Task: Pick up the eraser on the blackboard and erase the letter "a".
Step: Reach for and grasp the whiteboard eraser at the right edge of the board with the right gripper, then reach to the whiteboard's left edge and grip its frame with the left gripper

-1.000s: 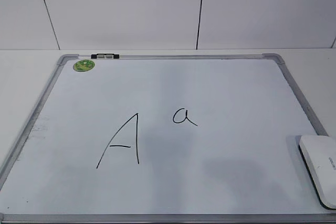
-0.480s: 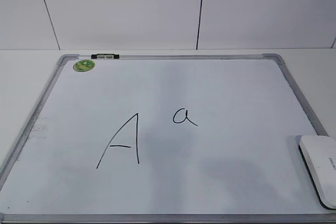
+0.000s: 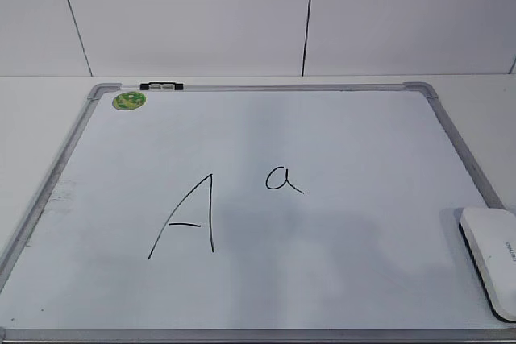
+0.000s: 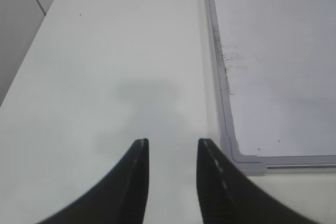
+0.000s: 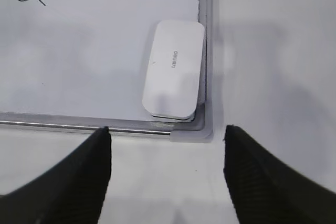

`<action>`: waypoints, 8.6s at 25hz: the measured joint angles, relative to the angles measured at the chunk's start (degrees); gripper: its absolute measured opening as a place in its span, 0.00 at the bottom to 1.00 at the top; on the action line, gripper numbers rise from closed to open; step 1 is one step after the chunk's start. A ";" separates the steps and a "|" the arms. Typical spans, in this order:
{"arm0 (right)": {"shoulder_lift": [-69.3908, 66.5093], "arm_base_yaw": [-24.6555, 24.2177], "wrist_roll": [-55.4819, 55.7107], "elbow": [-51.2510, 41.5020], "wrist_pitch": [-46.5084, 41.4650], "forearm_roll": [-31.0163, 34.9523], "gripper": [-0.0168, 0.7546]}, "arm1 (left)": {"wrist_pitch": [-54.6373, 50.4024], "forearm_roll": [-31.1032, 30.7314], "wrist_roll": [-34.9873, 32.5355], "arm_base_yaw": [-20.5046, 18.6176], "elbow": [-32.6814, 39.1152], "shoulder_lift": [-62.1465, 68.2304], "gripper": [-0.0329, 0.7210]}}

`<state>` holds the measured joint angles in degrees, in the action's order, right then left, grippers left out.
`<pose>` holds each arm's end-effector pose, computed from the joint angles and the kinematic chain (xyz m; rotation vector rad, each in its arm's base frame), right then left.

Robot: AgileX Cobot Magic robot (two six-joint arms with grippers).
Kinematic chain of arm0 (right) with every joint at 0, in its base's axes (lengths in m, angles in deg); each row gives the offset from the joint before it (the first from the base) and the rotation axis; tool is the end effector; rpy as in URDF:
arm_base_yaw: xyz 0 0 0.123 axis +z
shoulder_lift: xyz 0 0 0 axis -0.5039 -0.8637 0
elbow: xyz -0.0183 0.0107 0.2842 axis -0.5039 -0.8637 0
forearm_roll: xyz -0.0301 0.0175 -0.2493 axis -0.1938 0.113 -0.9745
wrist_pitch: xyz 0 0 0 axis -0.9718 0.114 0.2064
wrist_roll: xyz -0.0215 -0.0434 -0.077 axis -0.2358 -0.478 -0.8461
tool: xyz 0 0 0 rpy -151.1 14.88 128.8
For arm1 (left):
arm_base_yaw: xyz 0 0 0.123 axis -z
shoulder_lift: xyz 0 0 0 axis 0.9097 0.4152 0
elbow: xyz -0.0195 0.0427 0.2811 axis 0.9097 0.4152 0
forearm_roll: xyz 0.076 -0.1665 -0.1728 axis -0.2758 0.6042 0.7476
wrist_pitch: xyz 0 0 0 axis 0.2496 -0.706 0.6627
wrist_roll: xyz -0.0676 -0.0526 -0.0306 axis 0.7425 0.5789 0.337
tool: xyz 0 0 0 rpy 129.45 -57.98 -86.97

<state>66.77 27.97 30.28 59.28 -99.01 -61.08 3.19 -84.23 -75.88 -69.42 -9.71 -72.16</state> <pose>0.0217 0.0074 0.2753 -0.1124 2.2717 0.0331 -0.0061 -0.0032 0.2757 0.0282 2.0931 0.0568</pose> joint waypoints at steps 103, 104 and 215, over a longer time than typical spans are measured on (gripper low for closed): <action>-81.03 5.44 13.84 20.47 11.88 -3.81 0.89 | 0.00 0.00 0.00 0.00 0.00 0.00 0.36; -81.32 5.44 13.84 20.47 11.98 -3.81 0.89 | 0.00 0.00 0.00 0.00 0.00 0.00 0.36; -83.16 30.24 13.28 42.01 -5.96 -6.43 0.71 | 12.22 10.49 0.00 0.25 -14.84 48.18 0.36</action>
<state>-16.39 58.21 43.56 101.29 -104.98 -67.50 15.40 -73.74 -75.88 -69.17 -24.55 -23.99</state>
